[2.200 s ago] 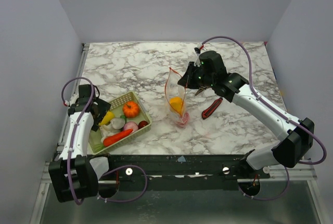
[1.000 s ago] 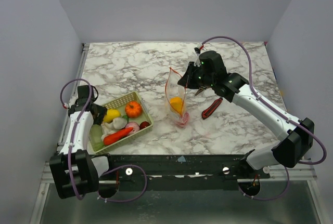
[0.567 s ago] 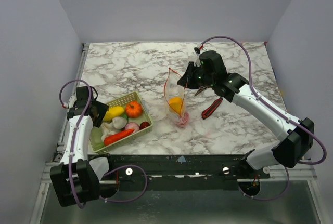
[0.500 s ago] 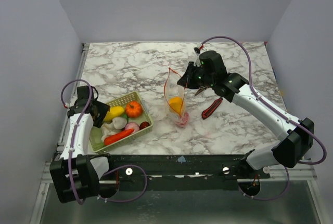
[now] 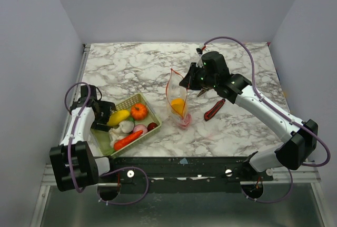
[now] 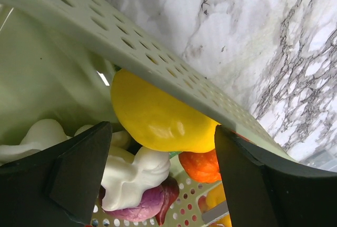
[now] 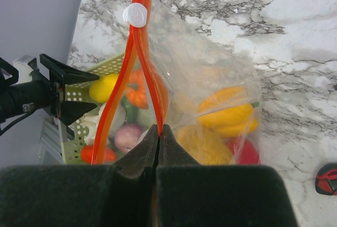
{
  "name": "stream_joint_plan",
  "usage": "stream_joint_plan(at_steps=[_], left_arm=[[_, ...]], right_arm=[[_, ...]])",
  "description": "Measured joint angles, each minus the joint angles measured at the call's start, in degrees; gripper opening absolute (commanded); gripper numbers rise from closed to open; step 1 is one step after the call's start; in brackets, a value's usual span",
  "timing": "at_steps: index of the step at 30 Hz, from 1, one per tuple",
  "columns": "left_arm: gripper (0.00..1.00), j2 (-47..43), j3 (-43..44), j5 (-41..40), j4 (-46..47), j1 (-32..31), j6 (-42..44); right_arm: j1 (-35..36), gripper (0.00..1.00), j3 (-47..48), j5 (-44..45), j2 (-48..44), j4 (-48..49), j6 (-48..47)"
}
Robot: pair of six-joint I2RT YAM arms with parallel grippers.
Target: Place the food in the zip-top bag and seal the zipper
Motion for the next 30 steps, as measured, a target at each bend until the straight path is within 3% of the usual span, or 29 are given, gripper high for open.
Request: stream_joint_plan(at_steps=[9,14,25,30], left_arm=[[0.8,-4.39,5.64,-2.8,-5.03,-1.01,-2.32],[0.72,-7.85,5.38,0.24,-5.31,-1.03,-4.79],[0.7,-4.11,0.2,4.63,-3.32,-1.79,-13.09],[0.64,0.35,-0.74,4.61,-1.97,-1.77,-15.08]], right_arm=[[0.0,0.0,0.0,-0.02,0.02,0.0,0.0],[0.0,0.0,0.0,-0.28,0.31,0.48,0.0],[0.0,0.0,0.0,-0.63,0.48,0.76,0.0],[0.02,0.0,0.0,-0.7,0.48,0.81,0.0]])
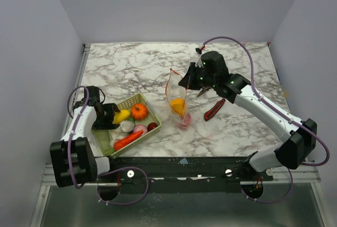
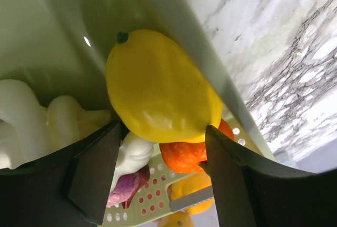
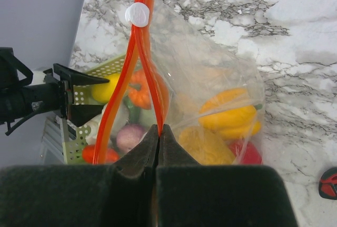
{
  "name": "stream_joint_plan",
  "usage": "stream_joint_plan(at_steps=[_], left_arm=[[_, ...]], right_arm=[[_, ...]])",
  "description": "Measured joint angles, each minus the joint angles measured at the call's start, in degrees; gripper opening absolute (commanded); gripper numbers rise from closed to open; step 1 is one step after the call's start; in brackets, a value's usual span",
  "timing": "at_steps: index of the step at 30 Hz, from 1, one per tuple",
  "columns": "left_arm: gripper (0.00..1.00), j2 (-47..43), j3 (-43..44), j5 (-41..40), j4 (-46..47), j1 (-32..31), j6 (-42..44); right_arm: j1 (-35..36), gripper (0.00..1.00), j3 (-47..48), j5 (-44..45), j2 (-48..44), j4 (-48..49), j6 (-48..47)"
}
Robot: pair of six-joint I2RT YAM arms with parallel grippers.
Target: Place the food in the zip-top bag and seal the zipper
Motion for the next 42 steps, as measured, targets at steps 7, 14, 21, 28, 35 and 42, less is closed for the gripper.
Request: stream_joint_plan(at_steps=[7,14,21,28,35,42], left_arm=[[0.65,4.46,0.44,0.31,3.54,-0.11,-1.81],[0.68,8.44,1.49,-0.04,7.54,-0.48,-1.73],[0.65,10.32,3.23,-5.2,6.6,-2.01,1.68],[0.32,10.01,2.99,-7.93,6.78,-2.21,5.07],[0.23,6.23,3.02,-8.94,5.86,-2.23,10.14],[0.17,-7.39,3.91,-5.2,5.57,-2.95,16.59]], right_arm=[[0.0,0.0,0.0,0.0,0.0,-0.02,-0.02],[-0.02,0.0,0.0,0.0,0.2,-0.02,-0.02],[-0.02,0.0,0.02,-0.04,0.59,-0.02,0.0],[-0.02,0.0,0.02,-0.17,0.83,-0.02,0.0],[-0.02,0.0,0.02,-0.2,0.83,-0.02,0.02],[-0.02,0.0,0.02,-0.7,0.83,0.0,0.04]])
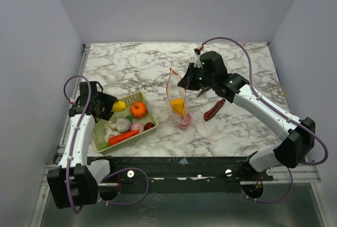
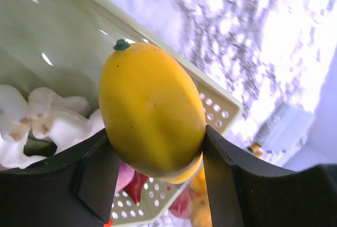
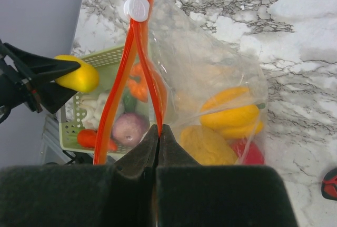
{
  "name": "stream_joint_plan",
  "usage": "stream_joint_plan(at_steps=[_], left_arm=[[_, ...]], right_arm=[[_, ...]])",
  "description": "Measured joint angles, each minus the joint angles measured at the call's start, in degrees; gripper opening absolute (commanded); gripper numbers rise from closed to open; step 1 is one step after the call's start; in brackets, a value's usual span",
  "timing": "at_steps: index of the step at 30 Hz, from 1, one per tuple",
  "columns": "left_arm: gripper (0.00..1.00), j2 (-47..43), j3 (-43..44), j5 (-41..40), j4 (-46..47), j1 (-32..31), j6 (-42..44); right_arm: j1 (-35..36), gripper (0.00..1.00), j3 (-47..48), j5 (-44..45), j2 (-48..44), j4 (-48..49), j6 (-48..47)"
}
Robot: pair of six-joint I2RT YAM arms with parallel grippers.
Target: Place the food in the zip-top bag and seal the zipper
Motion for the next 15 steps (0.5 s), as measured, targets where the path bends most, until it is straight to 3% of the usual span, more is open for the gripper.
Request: stream_joint_plan(at_steps=[8,12,15], left_arm=[[0.0,-16.79,-1.46,9.77,3.1,-0.35,7.43],[0.0,-22.58,-5.55,25.49,15.74,-2.16,10.05],[0.0,-22.32,-5.2,33.14,24.68,-7.8,10.99]], right_arm=[[0.0,0.0,0.55,-1.99,0.02,0.55,0.7],[0.02,0.0,0.57,-3.17,0.04,1.51,1.53],[0.04,0.0,0.59,-3.72,0.07,2.12,2.01]])
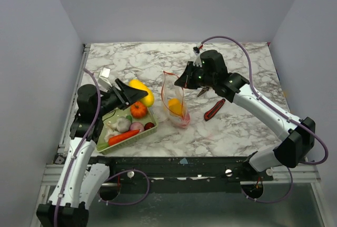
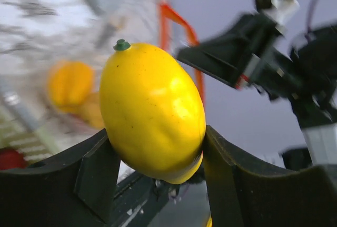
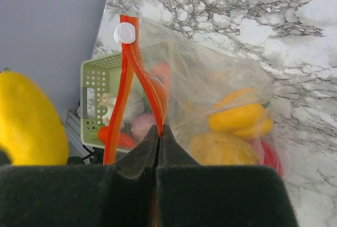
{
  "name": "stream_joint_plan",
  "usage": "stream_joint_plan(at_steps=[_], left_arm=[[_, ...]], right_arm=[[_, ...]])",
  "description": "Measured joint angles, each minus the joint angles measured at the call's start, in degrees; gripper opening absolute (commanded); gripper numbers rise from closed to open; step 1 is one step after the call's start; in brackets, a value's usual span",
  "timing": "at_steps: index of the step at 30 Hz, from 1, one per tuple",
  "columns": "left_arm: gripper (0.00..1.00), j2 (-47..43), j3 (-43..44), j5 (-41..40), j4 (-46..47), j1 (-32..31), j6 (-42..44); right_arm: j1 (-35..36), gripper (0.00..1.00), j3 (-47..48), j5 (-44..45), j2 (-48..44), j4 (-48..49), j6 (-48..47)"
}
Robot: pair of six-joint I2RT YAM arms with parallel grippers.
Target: Place the food in the zip-top bag and seal the zipper
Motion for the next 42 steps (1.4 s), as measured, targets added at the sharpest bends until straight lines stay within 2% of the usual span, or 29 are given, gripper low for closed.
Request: stream_joint_plan(at_steps=[5,8,11,14,16,19,23,26,30,34,42], left_arm=[[0.0,4.9,4.72,7.34,14.36,-14.27,0.55],[0.0,7.61,6.8,8.72,21.33,-19.3,0.79],[0.0,10.75,8.07,8.0,24.39,-22.05,2.21],[0.0,13.0,8.09,4.81,23.17,-23.04,3.17],[0.05,14.34,7.58,2.16,21.97,-23.02,3.21],[0.25,14.8,6.19,-0.9,20.46,-23.02,2.75],[0.4,16.72,6.29,-4.02,15.89,-23.02,2.89],[0.4,19.04,7.48,-4.9,12.87,-23.02,3.3],[0.47,22.75,11.63,-5.22,8.79,-23.28,5.27],[0.39,25.79,17.05,-5.2,4.33,-23.78,8.35],[0.42,24.83,17.42,-6.27,1.46,-28.94,15.02]], right_arm=[[0.7,0.0,0.5,-0.22,0.33,0.2,0.5],[1.07,0.0,0.9,-0.24,0.33,0.33,1.03],[1.27,0.0,1.55,-0.24,0.31,0.48,1.49],[1.33,0.0,1.57,-0.22,0.2,1.11,2.51],[1.33,0.0,1.51,-0.11,-0.02,1.4,3.48],[1.33,0.0,1.16,0.26,-0.76,2.27,4.59],[1.33,0.0,0.07,0.46,-2.1,3.89,5.73],[1.33,0.0,0.0,0.44,-2.12,4.24,6.12],[1.33,0.0,-0.48,0.44,-2.12,4.46,6.19],[1.31,0.0,-0.57,0.7,-2.1,4.48,6.14],[1.22,0.0,-0.59,1.51,-2.1,4.52,6.12]])
